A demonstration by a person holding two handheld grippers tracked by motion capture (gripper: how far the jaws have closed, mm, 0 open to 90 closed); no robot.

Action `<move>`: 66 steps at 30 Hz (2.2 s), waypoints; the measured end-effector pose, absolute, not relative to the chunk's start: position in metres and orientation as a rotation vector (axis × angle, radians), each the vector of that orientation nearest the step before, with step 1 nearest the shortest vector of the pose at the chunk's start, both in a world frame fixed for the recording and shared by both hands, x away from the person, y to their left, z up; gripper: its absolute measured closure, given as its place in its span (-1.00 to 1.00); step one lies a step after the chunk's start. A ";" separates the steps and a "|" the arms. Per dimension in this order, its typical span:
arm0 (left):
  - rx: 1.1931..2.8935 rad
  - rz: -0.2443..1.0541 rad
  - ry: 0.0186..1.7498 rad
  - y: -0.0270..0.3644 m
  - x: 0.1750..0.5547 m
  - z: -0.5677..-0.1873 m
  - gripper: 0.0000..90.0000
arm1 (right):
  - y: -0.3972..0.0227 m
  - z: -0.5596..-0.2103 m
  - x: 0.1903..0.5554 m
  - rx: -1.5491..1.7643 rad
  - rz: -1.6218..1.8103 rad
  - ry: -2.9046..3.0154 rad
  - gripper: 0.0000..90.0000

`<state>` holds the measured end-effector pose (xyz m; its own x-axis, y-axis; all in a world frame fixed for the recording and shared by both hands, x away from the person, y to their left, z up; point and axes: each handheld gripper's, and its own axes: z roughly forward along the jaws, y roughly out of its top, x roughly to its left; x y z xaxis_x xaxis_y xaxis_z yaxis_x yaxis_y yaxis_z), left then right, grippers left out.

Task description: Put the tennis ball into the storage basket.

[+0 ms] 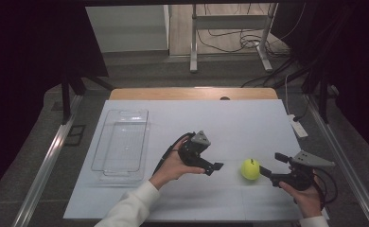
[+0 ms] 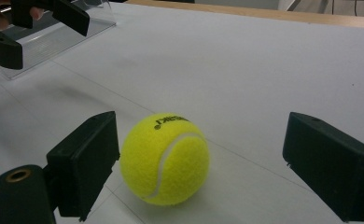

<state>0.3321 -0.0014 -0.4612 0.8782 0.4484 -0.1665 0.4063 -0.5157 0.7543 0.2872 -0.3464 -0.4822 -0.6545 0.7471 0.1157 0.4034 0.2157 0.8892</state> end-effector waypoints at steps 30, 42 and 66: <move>2.222 0.031 0.591 -0.029 0.347 -0.462 -0.78 | -0.351 -0.484 0.288 1.094 1.419 2.141 -0.75; 2.242 0.014 0.541 -0.039 0.353 -0.457 -0.80 | -0.351 -0.484 0.288 1.098 1.417 2.139 -0.75; 2.319 -0.016 0.440 -0.067 0.358 -0.457 -0.80 | -0.353 -0.485 0.288 1.111 1.418 2.136 -0.75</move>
<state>0.3581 -0.0674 -0.4569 0.9404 0.3087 -0.1425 0.3181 -0.6507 0.6895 0.2882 -0.3529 -0.4846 -0.6334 0.7627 0.1310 0.4167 0.1935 0.8882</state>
